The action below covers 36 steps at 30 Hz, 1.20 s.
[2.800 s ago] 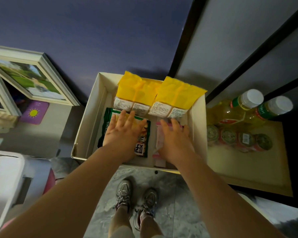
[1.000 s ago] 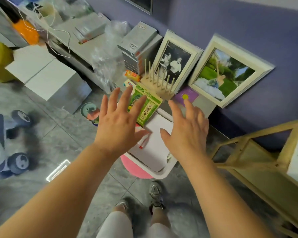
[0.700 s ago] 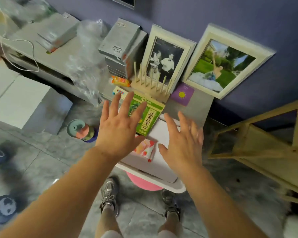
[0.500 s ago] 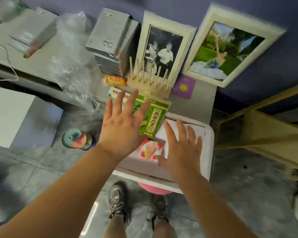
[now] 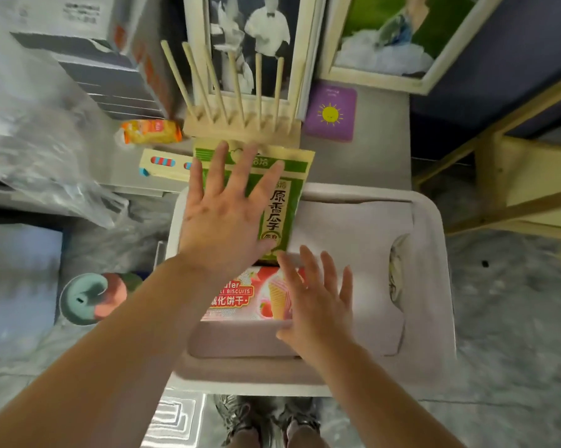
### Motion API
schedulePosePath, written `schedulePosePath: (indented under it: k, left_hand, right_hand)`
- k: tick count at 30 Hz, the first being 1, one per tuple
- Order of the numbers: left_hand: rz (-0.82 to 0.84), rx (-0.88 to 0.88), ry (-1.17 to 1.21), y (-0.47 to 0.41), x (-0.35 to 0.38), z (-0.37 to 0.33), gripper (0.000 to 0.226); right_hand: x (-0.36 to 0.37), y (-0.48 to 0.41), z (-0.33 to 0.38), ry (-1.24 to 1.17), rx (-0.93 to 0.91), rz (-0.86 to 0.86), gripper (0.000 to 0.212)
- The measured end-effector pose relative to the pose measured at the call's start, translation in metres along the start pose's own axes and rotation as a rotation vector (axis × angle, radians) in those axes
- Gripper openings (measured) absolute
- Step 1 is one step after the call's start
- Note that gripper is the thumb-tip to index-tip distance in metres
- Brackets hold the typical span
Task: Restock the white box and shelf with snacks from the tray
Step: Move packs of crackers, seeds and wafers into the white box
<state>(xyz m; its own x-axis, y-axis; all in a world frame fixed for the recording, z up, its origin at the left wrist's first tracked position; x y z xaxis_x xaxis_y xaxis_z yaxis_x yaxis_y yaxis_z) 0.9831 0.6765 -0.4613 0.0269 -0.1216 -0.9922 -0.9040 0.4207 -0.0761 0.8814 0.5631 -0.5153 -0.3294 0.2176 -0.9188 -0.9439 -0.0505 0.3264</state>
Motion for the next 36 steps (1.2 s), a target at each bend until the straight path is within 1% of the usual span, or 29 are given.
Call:
schedulePosePath:
  k: [5, 7, 9, 14, 18, 23, 25, 26, 29, 31, 33, 36]
  left_hand:
    - [0.015, 0.028, -0.035, -0.013, 0.014, 0.006, 0.110]
    - [0.010, 0.040, -0.048, -0.018, 0.018, 0.009, 0.111]
    - [0.006, 0.048, -0.064, -0.024, 0.020, 0.009, 0.111]
    - [-0.023, 0.057, -0.054, -0.027, 0.023, 0.006, 0.118]
    - [-0.053, 0.052, -0.051, -0.024, 0.025, 0.002, 0.117]
    - [-0.064, 0.037, -0.063, -0.021, 0.019, -0.004, 0.112]
    - [-0.070, 0.023, -0.075, -0.021, 0.017, -0.007, 0.103]
    - [-0.079, 0.018, -0.084, -0.022, 0.016, -0.008, 0.095]
    - [-0.088, -0.004, -0.089, -0.027, 0.011, -0.011, 0.061]
    - [-0.064, -0.030, -0.066, -0.032, 0.006, -0.012, 0.043]
    - [-0.061, -0.046, -0.047, -0.036, -0.001, -0.013, 0.036]
    - [-0.053, -0.060, -0.020, -0.037, -0.011, -0.019, 0.036]
  right_hand:
    - [0.031, -0.004, -0.002, -0.032, -0.005, -0.005, 0.115]
    - [0.040, -0.007, -0.001, 0.010, 0.032, 0.019, 0.125]
    - [0.049, -0.011, -0.002, 0.022, 0.050, -0.032, 0.132]
    - [0.052, -0.015, -0.008, 0.031, 0.034, -0.183, 0.120]
    - [0.040, -0.010, -0.017, 0.044, 0.055, -0.191, 0.120]
    - [0.011, -0.006, -0.028, 0.097, 0.052, -0.215, 0.130]
    - [0.001, -0.006, -0.034, 0.111, 0.046, -0.220, 0.134]
    - [-0.005, -0.006, -0.038, 0.120, 0.040, -0.232, 0.136]
    - [-0.020, -0.006, -0.047, 0.151, 0.044, -0.244, 0.134]
    - [-0.030, -0.006, -0.053, 0.149, 0.046, -0.253, 0.133]
    - [-0.039, -0.005, -0.057, 0.148, 0.036, -0.252, 0.132]
    - [-0.050, -0.003, -0.059, 0.131, 0.019, -0.262, 0.130]
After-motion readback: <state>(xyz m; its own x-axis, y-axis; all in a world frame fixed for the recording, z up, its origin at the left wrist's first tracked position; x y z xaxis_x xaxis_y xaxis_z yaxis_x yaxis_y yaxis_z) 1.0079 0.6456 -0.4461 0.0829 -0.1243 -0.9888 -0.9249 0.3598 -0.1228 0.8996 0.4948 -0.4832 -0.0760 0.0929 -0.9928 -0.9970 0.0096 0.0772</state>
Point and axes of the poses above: each hand's wrist, its own y-axis away from the middle knuckle, its own x-axis out of the palm, z = x × y, the point moved 3 cm from there along -y, towards the middle knuckle, and after that the axes turned 8 degrees about -z, right-handed, at the moved point
